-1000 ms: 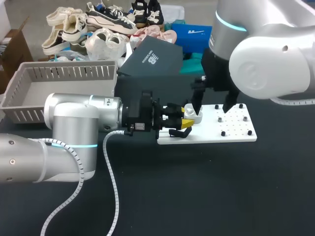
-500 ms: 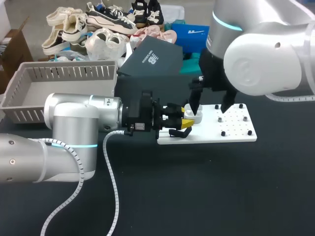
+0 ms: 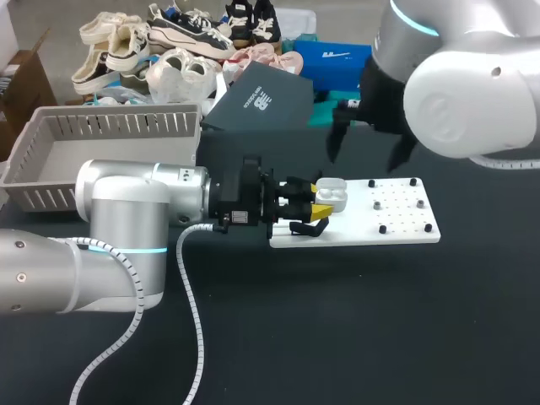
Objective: Pick up each earbud case from the left stands, insert the matching earbuds, close the lid, and place the case in the box.
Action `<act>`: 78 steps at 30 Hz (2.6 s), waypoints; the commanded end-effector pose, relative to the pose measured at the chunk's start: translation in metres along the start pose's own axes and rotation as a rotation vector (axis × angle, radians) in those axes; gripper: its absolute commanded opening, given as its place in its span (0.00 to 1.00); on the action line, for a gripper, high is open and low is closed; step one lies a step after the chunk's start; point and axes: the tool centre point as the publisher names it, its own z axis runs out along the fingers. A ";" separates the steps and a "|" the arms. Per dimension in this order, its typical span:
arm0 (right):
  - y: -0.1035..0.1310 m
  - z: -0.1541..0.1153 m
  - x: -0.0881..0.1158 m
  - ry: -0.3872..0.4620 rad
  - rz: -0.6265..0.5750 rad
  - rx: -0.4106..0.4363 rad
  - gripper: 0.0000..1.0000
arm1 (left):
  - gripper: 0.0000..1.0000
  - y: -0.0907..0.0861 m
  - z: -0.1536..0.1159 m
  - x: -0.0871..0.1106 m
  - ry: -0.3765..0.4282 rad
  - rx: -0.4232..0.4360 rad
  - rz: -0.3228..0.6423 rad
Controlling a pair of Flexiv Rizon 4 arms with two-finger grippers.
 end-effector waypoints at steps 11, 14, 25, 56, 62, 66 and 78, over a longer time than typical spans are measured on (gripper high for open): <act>-0.003 0.037 -0.016 0.012 0.053 0.068 1.00 | 0.00 -0.002 0.000 0.000 -0.001 -0.007 0.002; -0.006 0.039 -0.012 0.026 0.048 0.080 1.00 | 0.00 -0.002 0.000 0.000 -0.001 -0.007 0.002; -0.019 0.025 0.017 0.053 -0.017 0.110 1.00 | 0.00 -0.002 0.000 0.000 -0.001 -0.007 0.002; -0.055 -0.027 0.049 0.016 -0.167 -0.127 1.00 | 0.00 0.003 -0.086 -0.043 0.080 -0.128 0.021; -0.055 -0.027 0.049 0.016 -0.167 -0.127 1.00 | 0.00 0.004 -0.131 -0.052 0.119 -0.227 -0.008; -0.055 -0.027 0.049 0.016 -0.167 -0.127 1.00 | 0.00 0.005 -0.166 -0.055 0.167 -0.310 -0.028; -0.055 -0.027 0.049 0.016 -0.167 -0.127 1.00 | 0.00 0.032 -0.232 -0.046 0.370 -0.477 -0.101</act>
